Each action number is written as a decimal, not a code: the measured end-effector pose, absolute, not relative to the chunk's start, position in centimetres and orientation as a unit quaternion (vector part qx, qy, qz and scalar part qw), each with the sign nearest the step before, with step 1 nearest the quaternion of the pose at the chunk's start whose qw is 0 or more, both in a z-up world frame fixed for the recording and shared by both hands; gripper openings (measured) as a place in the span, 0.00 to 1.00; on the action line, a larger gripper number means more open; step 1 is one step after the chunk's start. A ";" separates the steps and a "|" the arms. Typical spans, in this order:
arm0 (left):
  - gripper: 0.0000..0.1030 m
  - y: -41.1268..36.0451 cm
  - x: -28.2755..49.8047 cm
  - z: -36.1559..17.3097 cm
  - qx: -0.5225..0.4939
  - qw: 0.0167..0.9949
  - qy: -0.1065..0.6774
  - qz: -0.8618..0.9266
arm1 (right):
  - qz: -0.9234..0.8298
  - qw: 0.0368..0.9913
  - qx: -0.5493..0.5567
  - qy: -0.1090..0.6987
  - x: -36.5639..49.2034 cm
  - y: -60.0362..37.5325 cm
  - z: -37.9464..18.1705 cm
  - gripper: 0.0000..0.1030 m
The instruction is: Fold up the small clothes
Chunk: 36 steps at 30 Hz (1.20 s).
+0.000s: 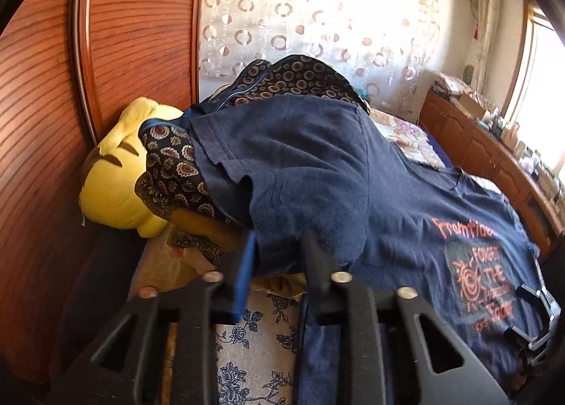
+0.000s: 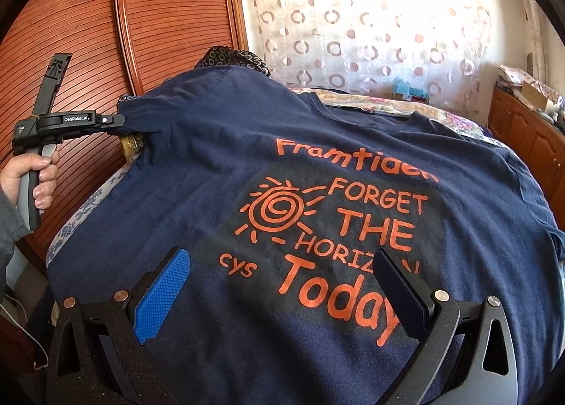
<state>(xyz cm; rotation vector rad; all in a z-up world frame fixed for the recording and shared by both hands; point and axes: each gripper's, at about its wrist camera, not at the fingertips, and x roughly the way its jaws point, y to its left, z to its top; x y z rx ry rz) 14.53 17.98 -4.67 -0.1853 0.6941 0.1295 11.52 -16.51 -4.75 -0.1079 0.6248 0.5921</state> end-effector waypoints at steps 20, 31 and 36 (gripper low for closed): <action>0.05 11.2 15.7 2.2 -0.002 0.954 0.300 -0.015 | 0.283 0.906 -0.038 0.312 12.0 -16.2 -4.7 1.00; 0.05 3.4 16.3 3.6 0.032 0.949 0.301 -0.086 | 0.283 0.906 -0.031 0.313 12.2 -16.5 -4.8 1.00; 0.06 3.0 15.8 3.3 0.040 0.946 0.310 -0.082 | 0.284 0.906 -0.027 0.314 12.4 -16.7 -4.9 1.00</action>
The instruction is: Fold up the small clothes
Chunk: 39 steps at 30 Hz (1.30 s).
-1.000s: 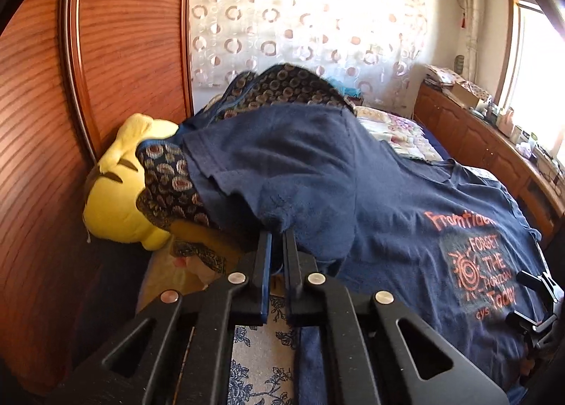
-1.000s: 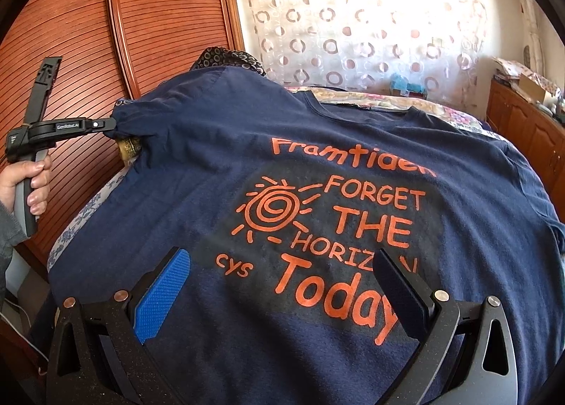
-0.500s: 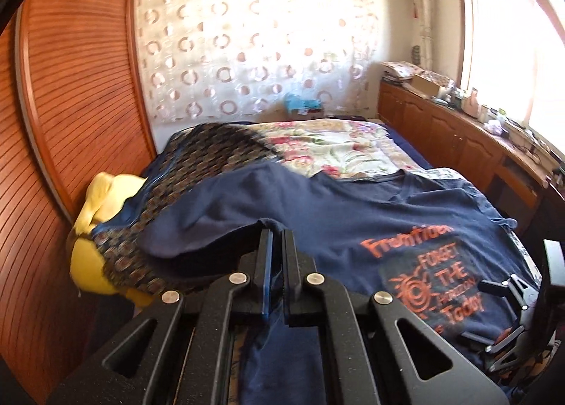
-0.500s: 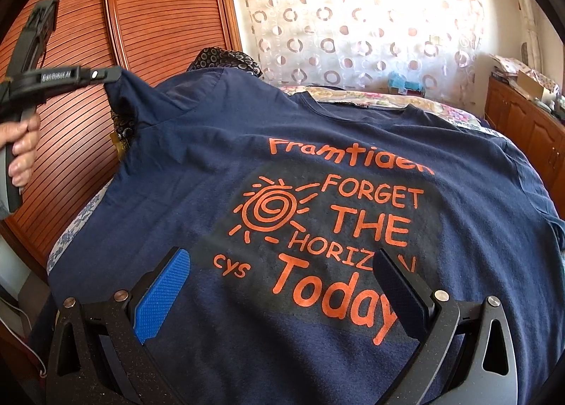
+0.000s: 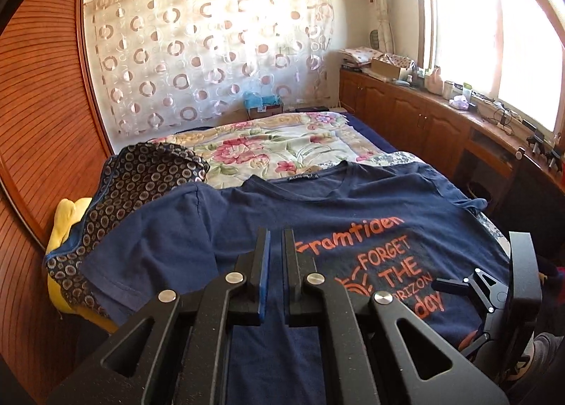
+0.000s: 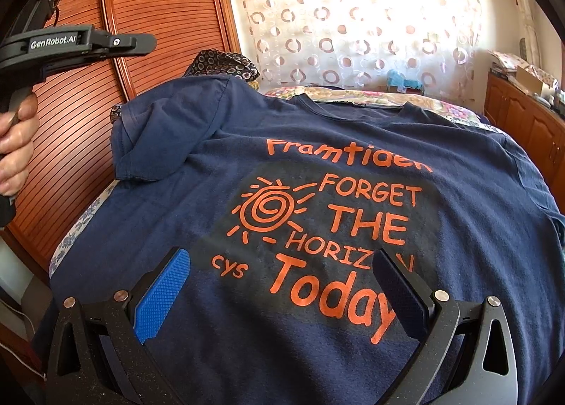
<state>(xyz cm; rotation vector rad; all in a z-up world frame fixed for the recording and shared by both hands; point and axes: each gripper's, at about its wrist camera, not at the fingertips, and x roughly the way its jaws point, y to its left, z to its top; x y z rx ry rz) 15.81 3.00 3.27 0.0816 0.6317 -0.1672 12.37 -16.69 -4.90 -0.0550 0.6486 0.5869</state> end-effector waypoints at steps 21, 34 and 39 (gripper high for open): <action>0.77 12.3 8.3 -1.7 -0.010 0.946 0.325 -0.022 | 0.313 0.896 -0.045 0.312 13.5 -15.8 -2.1 0.99; 0.77 17.9 5.4 -6.3 -0.060 0.940 0.334 0.018 | 0.480 0.816 -0.096 0.306 18.9 1.2 2.1 0.74; 0.77 18.8 5.0 -7.3 -0.069 0.938 0.338 0.028 | 0.496 0.808 -0.110 0.298 20.1 8.4 2.0 0.69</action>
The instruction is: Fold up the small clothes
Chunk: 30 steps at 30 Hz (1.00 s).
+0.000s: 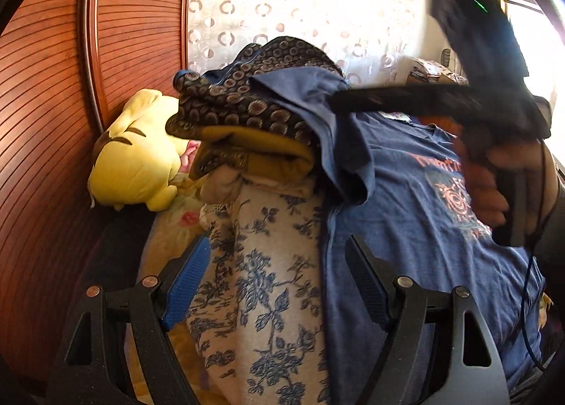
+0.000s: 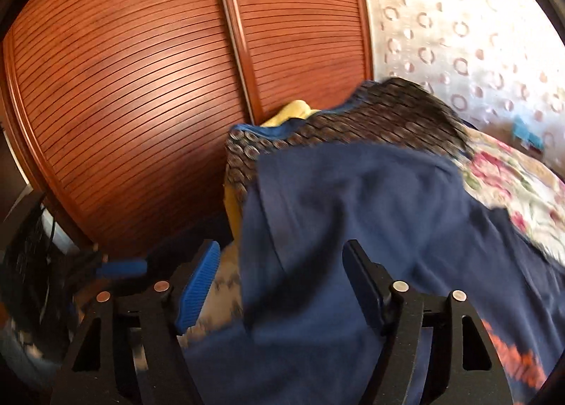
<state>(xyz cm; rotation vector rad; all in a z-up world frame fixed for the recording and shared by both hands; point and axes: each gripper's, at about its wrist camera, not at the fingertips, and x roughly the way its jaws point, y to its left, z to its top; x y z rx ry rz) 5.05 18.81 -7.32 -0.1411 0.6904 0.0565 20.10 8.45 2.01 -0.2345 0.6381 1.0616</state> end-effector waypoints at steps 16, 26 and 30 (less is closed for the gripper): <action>0.77 17.8 4.6 -8.2 -0.069 0.939 0.335 0.019 | 0.493 0.813 -0.102 0.293 23.5 14.5 0.5 0.08; 0.77 16.1 5.4 -7.3 -0.057 0.942 0.331 0.012 | 0.477 0.832 -0.070 0.274 25.9 9.9 2.6 0.05; 0.77 15.4 5.7 -7.2 -0.056 0.942 0.330 0.006 | 0.425 0.860 -0.045 0.280 27.3 4.6 3.8 0.05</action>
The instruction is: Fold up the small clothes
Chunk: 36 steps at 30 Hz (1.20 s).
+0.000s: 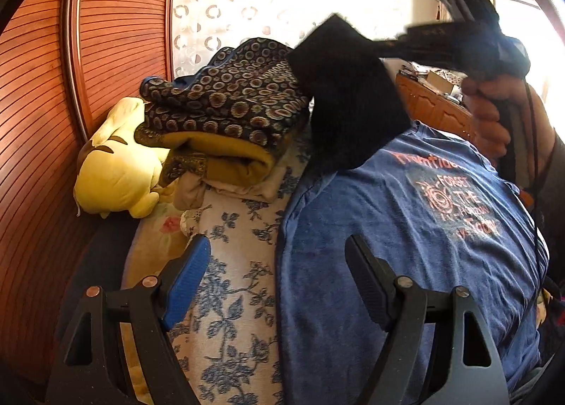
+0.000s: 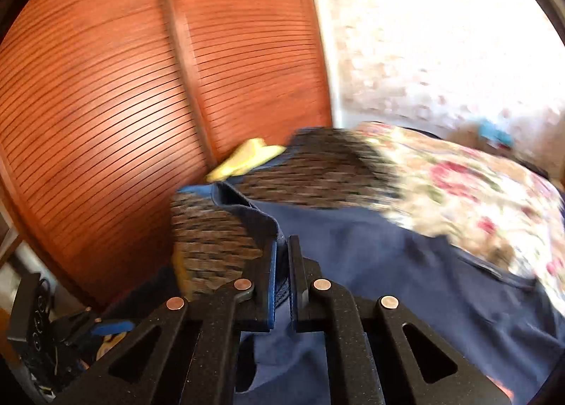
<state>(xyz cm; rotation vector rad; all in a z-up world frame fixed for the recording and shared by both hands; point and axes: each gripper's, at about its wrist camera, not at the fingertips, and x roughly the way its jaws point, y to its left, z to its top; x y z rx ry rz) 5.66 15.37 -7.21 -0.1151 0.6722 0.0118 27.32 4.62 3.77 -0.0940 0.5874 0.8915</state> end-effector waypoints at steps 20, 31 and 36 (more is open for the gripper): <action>0.77 11.4 11.0 -8.7 -0.037 0.929 0.368 -0.006 | 0.329 0.870 -0.064 0.362 31.5 -3.1 -5.1 0.41; 0.53 6.5 13.9 -7.3 -0.024 0.927 0.364 -0.082 | 0.368 0.849 -0.059 0.374 30.8 -5.7 -5.1 0.41; 0.41 3.9 16.2 -7.8 -0.013 0.916 0.384 -0.117 | 0.383 0.835 -0.061 0.390 31.5 -6.1 -6.1 0.41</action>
